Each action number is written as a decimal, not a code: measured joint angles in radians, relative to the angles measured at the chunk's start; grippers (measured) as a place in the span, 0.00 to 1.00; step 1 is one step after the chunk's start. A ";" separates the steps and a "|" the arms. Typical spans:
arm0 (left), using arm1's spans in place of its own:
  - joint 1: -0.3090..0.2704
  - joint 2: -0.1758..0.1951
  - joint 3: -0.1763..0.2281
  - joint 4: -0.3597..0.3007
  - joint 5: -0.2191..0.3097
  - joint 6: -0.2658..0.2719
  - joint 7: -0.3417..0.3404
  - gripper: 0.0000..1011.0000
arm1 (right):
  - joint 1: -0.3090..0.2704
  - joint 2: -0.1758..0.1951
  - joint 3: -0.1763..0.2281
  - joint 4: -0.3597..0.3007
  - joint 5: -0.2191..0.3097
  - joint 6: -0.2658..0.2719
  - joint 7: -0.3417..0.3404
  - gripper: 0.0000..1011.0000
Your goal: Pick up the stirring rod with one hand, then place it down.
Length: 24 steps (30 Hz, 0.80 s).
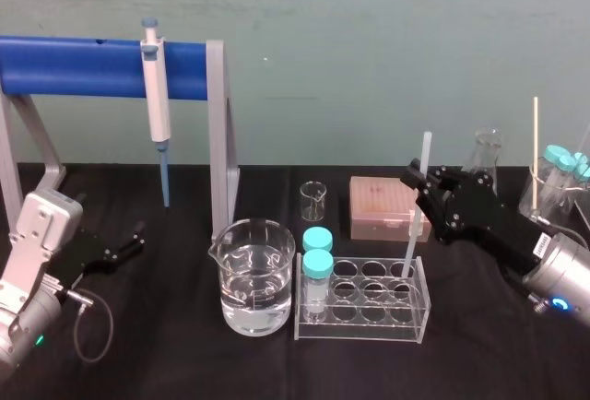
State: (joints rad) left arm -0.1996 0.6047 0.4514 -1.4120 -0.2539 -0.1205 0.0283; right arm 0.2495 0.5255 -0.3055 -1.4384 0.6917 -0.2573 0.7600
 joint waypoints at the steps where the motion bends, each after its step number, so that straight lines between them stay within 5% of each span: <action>1: 0.000 0.000 0.000 0.000 0.000 0.000 0.000 0.99 | -0.001 0.000 -0.002 0.010 -0.005 -0.010 0.000 0.07; 24: 0.000 0.000 0.000 0.000 0.000 0.000 0.000 0.99 | 0.010 -0.027 -0.031 0.122 -0.057 -0.076 0.027 0.07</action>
State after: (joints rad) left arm -0.1995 0.6047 0.4514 -1.4120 -0.2539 -0.1206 0.0283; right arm 0.2597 0.4981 -0.3367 -1.3164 0.6352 -0.3336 0.7867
